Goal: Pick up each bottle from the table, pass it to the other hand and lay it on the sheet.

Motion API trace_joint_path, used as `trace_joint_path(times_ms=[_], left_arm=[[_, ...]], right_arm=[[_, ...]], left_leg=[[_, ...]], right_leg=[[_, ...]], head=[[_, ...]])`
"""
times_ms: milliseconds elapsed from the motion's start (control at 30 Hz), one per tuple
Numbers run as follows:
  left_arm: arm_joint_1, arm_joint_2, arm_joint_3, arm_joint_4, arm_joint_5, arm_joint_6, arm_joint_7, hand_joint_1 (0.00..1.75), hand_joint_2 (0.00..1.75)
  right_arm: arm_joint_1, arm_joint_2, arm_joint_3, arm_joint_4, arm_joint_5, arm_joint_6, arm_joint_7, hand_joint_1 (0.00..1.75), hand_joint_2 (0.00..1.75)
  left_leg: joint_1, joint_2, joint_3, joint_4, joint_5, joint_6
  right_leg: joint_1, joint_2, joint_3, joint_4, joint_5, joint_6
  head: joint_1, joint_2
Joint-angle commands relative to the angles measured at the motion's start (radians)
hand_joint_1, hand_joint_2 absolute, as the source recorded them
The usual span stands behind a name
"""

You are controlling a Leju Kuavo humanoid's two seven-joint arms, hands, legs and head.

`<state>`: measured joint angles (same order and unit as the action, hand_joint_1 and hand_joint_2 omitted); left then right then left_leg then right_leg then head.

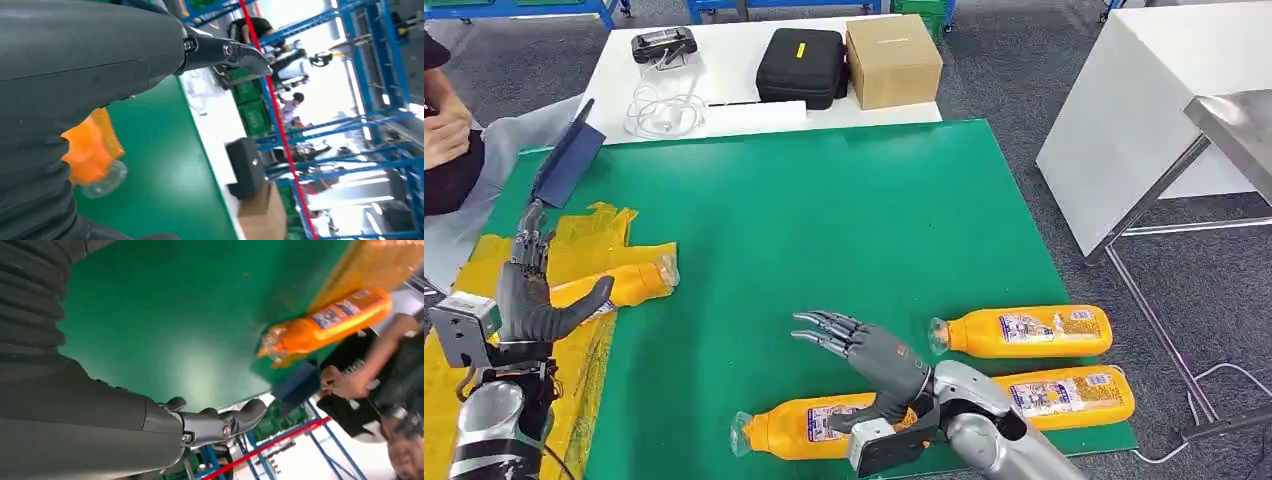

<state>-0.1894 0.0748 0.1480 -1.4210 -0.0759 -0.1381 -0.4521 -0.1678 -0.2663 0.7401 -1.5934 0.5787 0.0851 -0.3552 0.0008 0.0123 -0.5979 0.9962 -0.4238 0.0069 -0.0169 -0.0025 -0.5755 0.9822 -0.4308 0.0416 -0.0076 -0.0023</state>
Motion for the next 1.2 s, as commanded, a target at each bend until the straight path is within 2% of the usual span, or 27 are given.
trace_joint_path(times_ms=[33,133,300,600,833,1200], left_arm=[[-0.06,-0.044,-0.053,0.031,0.007,0.005,-0.002,0.0,1.75],[-0.046,-0.044,-0.077,0.023,0.015,0.005,0.005,0.0,1.75],[-0.03,-0.044,-0.087,0.01,0.013,0.005,0.008,0.0,1.75],[-0.04,-0.045,-0.106,0.031,0.012,0.004,0.009,0.0,1.75],[-0.072,-0.05,-0.127,0.071,0.013,0.007,0.01,0.0,1.75],[-0.085,-0.055,-0.142,0.108,0.031,0.017,0.008,0.0,1.75]], right_arm=[[-0.029,-0.074,0.066,0.055,-0.047,0.025,-0.016,0.0,1.75],[-0.009,-0.076,0.053,0.08,0.058,-0.041,0.085,0.0,1.75],[-0.005,-0.082,0.046,0.101,0.069,-0.038,0.102,0.0,1.75],[0.004,-0.071,0.041,0.099,0.034,-0.021,0.079,0.0,1.75],[-0.053,-0.065,0.092,0.148,0.004,0.045,0.065,0.0,1.75],[-0.131,-0.077,0.185,0.252,0.032,0.06,0.1,0.0,1.75]], left_leg=[[0.002,-0.002,0.003,0.001,-0.002,-0.001],[0.001,-0.003,0.002,0.0,0.0,0.0],[0.001,-0.001,0.003,0.0,-0.001,0.0],[0.001,-0.001,0.002,0.0,-0.001,-0.001],[0.002,-0.001,0.003,0.001,-0.001,-0.001],[0.002,0.0,0.003,0.0,-0.001,-0.001]], right_leg=[[0.002,-0.001,0.004,-0.001,-0.001,-0.002],[0.001,-0.002,0.002,-0.001,-0.001,-0.001],[0.001,0.0,0.003,-0.001,-0.001,-0.001],[0.001,0.0,0.002,-0.001,0.0,-0.001],[0.002,0.0,0.003,-0.001,0.0,-0.002],[0.002,0.001,0.003,-0.001,0.0,-0.002]], head=[[0.0,0.0],[0.0,0.0],[0.0,0.0],[0.0,0.0],[0.0,0.0],[0.0,0.0]])
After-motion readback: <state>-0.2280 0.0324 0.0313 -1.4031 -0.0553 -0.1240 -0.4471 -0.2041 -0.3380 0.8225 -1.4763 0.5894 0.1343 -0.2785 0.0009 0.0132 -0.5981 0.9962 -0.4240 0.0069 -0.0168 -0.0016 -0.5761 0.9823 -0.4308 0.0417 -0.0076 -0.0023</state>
